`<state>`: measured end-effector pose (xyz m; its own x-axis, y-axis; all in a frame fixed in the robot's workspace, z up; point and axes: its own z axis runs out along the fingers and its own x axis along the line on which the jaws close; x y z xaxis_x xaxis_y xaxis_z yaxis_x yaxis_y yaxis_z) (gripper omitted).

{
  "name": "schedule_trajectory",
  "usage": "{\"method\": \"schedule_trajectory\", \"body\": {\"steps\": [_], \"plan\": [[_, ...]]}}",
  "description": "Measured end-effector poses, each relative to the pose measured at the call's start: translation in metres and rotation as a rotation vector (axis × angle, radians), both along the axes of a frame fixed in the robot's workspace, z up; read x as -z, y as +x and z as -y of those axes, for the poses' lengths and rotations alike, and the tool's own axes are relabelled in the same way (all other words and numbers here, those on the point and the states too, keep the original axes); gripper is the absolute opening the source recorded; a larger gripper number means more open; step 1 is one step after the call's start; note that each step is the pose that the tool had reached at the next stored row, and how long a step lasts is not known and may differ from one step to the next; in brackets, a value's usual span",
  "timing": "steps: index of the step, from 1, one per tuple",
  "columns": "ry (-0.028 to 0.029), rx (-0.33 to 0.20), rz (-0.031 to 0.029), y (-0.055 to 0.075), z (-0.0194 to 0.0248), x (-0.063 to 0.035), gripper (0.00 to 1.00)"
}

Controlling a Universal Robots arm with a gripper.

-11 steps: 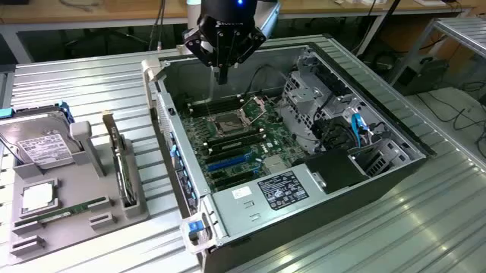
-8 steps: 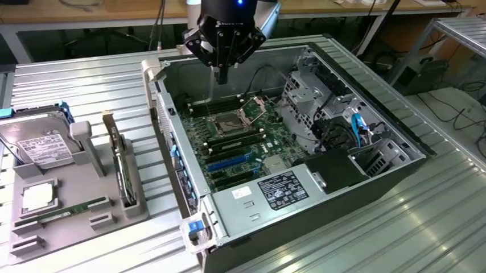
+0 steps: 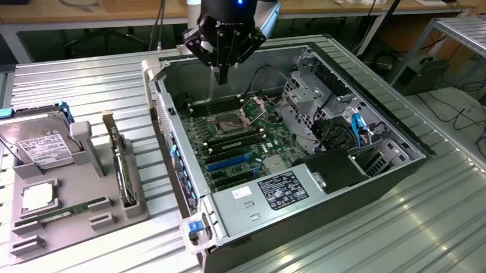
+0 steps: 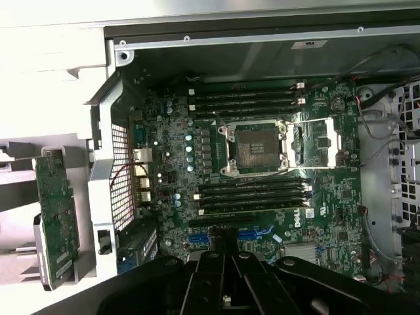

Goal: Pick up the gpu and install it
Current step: 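Reach for the gpu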

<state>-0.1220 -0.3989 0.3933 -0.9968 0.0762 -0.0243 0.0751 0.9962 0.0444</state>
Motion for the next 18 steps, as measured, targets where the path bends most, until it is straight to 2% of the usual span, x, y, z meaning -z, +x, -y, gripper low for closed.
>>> {"method": "schedule_trajectory", "body": {"steps": [3, 6, 10, 18], "plan": [[0.0000, 0.000, 0.0000, 0.000, 0.0002, 0.0000, 0.11], [0.0011, 0.000, 0.0001, -0.008, 0.0032, 0.0000, 0.11], [0.0026, 0.000, 0.0001, -0.030, 0.0085, 0.0000, 0.11], [0.0028, 0.000, 0.0001, -0.070, 0.0136, 0.0008, 0.11]]}}
